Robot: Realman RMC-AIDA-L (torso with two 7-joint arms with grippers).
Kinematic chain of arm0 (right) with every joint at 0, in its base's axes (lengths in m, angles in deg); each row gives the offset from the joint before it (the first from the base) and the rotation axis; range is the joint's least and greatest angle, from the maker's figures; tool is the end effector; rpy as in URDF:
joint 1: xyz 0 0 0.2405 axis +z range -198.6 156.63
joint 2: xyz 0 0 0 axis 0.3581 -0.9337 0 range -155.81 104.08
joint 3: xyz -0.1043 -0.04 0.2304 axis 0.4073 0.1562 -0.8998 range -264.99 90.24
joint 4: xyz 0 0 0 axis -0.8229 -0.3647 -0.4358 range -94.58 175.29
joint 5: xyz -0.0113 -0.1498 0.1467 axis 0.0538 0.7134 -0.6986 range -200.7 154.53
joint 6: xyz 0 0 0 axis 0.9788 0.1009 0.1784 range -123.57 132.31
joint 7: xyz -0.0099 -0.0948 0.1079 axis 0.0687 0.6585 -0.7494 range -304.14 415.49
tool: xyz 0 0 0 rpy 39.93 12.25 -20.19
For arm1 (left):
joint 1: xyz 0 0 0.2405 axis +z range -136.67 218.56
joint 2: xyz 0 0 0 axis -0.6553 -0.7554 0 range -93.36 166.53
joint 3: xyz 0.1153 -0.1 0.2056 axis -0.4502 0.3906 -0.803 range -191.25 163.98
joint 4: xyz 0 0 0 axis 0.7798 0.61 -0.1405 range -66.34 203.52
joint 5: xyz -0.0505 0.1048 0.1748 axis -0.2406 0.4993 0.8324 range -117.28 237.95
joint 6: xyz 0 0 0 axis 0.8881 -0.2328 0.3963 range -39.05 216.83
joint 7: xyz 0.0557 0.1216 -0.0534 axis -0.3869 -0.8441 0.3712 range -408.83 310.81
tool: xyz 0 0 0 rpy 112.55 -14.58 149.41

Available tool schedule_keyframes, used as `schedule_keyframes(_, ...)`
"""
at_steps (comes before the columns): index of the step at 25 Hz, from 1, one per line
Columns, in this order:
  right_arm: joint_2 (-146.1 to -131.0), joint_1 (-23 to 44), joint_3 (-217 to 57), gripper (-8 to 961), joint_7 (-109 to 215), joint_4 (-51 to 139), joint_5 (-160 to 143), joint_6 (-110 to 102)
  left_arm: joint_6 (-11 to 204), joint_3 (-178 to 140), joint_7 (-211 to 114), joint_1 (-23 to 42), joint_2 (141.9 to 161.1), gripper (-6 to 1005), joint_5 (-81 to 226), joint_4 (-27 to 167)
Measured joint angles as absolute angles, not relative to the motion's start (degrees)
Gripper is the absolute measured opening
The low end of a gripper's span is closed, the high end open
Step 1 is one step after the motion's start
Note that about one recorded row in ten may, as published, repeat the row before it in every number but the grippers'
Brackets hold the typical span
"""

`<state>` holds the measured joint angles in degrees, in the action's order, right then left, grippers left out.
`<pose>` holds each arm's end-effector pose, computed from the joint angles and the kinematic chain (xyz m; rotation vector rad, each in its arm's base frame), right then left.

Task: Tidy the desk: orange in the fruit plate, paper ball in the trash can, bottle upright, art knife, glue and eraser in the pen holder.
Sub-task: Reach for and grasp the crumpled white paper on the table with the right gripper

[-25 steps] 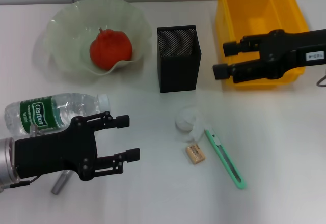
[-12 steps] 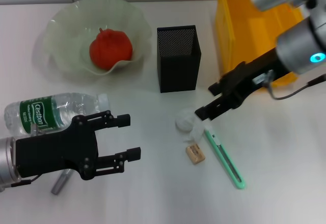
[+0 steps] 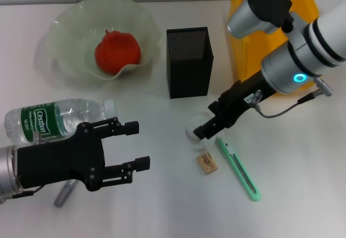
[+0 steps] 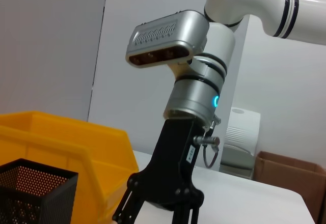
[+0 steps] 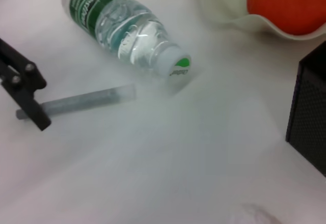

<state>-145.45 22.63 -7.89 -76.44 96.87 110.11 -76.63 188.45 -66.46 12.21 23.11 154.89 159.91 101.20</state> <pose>0.1577 0.3667 -0.0557 -2.9082 0.7975 -0.2927 -0.2826 0.2471 -0.0167 -2.7885 -0.4114 -0.9640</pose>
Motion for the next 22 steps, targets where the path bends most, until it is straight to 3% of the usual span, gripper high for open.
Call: schedule_keyframes(22, -145.57, 22.7, -2.5, 691, -77.0, 93.1, 108.7, -69.3, 188.3, -66.5, 12.2, 22.9, 154.95, 737, 159.9, 100.6)
